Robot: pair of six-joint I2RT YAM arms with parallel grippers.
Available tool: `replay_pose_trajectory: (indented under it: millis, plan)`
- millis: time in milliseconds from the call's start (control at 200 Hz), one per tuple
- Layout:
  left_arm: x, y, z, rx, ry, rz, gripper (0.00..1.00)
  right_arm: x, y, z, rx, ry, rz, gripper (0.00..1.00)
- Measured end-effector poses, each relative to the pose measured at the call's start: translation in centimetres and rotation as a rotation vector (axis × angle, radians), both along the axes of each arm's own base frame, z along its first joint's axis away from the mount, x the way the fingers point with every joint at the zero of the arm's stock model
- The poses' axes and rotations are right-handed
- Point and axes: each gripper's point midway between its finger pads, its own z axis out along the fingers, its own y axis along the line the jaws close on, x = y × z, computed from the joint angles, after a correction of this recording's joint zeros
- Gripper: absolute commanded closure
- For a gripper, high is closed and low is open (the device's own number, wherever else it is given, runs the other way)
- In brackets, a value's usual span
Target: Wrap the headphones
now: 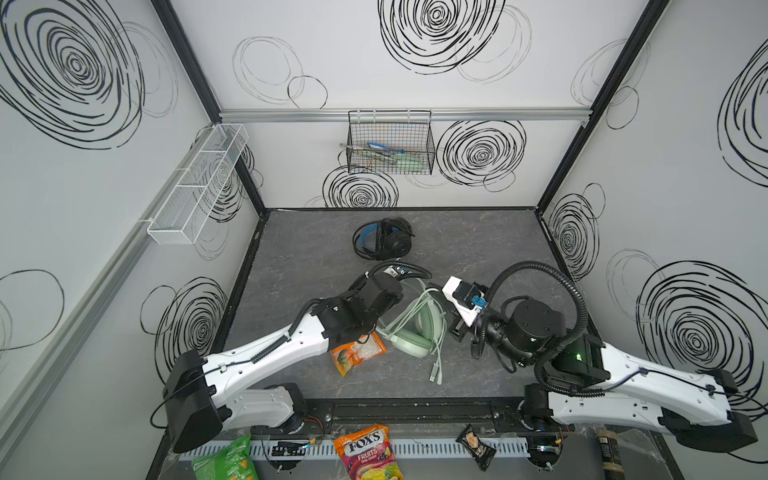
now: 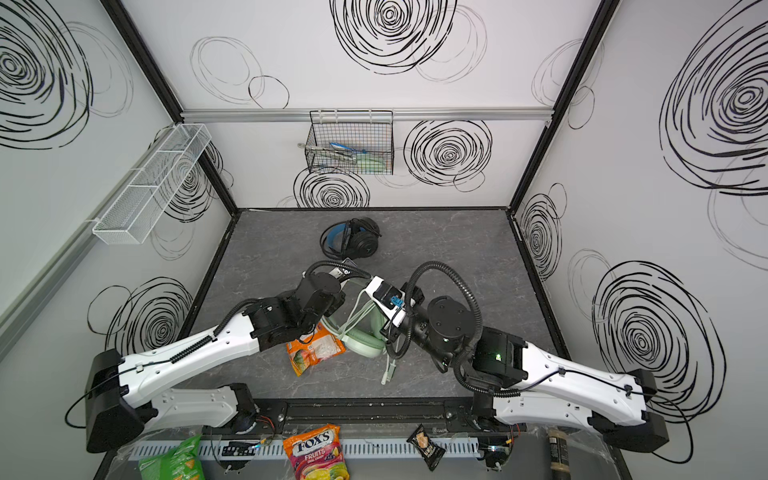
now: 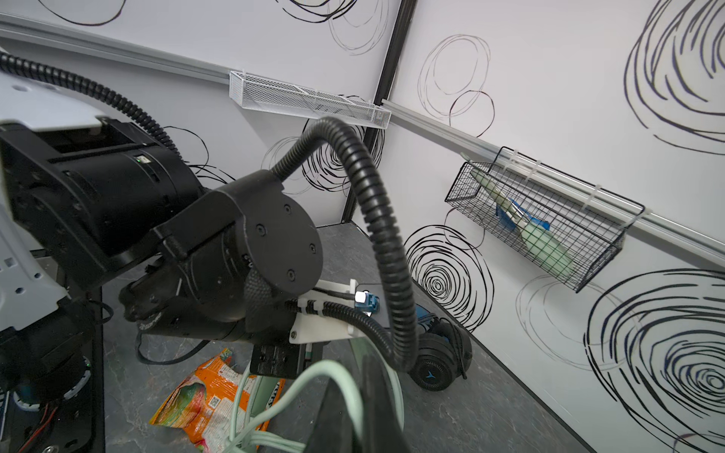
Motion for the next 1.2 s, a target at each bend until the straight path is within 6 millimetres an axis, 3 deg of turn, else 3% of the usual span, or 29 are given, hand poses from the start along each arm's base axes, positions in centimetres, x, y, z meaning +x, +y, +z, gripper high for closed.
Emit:
replay_pose_trajectory:
  millis: [255, 425, 575, 921, 1201]
  plan:
    - [-0.9, 0.4, 2.8, -0.107, -0.033, -0.036, 1.00, 1.3, -4.2, 0.5, 0.033, -0.030, -0.136, 0.98]
    - [-2.6, -1.1, 4.1, -0.140, -0.058, -0.109, 1.00, 2.5, -6.6, 0.1, 0.048, -0.042, -0.218, 0.97]
    - [-4.2, -2.4, 4.4, -0.153, -0.057, -0.178, 1.00, 3.6, -7.2, -0.9, 0.019, -0.041, -0.263, 0.97]
    - [-5.6, -0.2, 8.4, -0.278, -0.127, -0.191, 1.00, 5.4, -9.5, -2.2, 0.036, -0.040, -0.368, 0.91]
    - [-6.9, -0.7, 9.9, -0.361, -0.127, -0.275, 1.00, 6.8, -9.4, -2.8, 0.058, -0.005, -0.374, 0.85]
